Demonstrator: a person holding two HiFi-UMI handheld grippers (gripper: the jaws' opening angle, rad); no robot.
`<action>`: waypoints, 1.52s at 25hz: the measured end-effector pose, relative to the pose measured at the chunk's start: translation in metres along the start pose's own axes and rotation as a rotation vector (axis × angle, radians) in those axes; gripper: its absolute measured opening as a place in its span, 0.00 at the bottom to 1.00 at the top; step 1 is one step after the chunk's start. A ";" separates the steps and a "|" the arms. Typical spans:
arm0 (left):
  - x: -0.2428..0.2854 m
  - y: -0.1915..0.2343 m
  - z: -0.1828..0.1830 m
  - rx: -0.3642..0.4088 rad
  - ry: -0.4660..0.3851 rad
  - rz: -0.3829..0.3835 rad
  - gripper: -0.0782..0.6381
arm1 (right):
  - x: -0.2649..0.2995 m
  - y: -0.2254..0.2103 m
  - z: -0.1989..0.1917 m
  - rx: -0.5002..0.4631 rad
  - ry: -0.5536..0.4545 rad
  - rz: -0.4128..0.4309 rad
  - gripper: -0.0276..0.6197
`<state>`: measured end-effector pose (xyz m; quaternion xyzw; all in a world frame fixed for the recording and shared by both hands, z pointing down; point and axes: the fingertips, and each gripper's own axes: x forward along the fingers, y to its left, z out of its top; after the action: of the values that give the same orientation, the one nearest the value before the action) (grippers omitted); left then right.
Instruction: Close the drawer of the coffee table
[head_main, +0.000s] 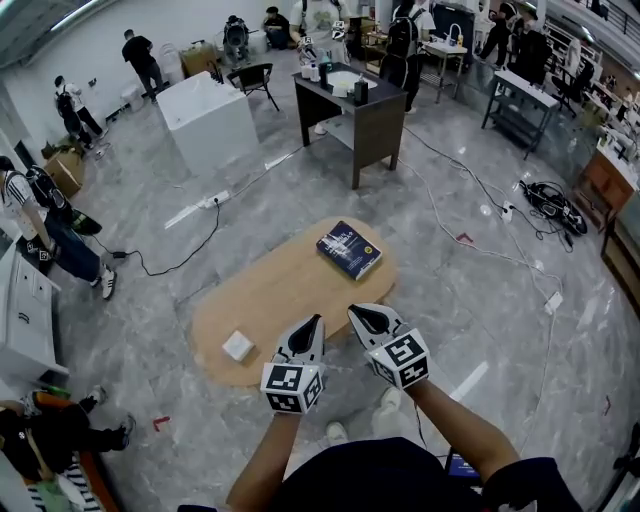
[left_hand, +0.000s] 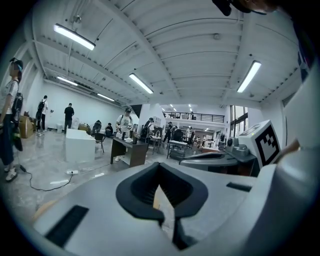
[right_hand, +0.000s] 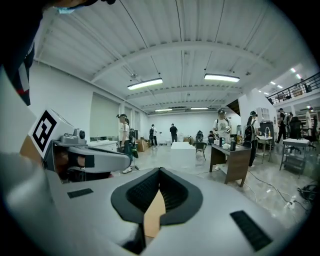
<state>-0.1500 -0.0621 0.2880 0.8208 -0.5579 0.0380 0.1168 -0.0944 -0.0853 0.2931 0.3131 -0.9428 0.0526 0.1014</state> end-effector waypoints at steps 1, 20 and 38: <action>-0.004 0.000 0.003 0.009 -0.004 -0.007 0.10 | -0.001 0.003 0.003 0.003 -0.008 -0.007 0.06; -0.048 -0.003 0.039 0.059 -0.115 -0.072 0.10 | -0.007 0.031 0.031 -0.007 -0.086 -0.067 0.06; -0.044 -0.061 0.064 0.055 -0.170 -0.055 0.10 | -0.068 0.015 0.058 -0.062 -0.136 -0.024 0.06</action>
<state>-0.1146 -0.0157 0.2088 0.8390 -0.5418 -0.0197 0.0474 -0.0596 -0.0433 0.2206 0.3240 -0.9449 0.0010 0.0474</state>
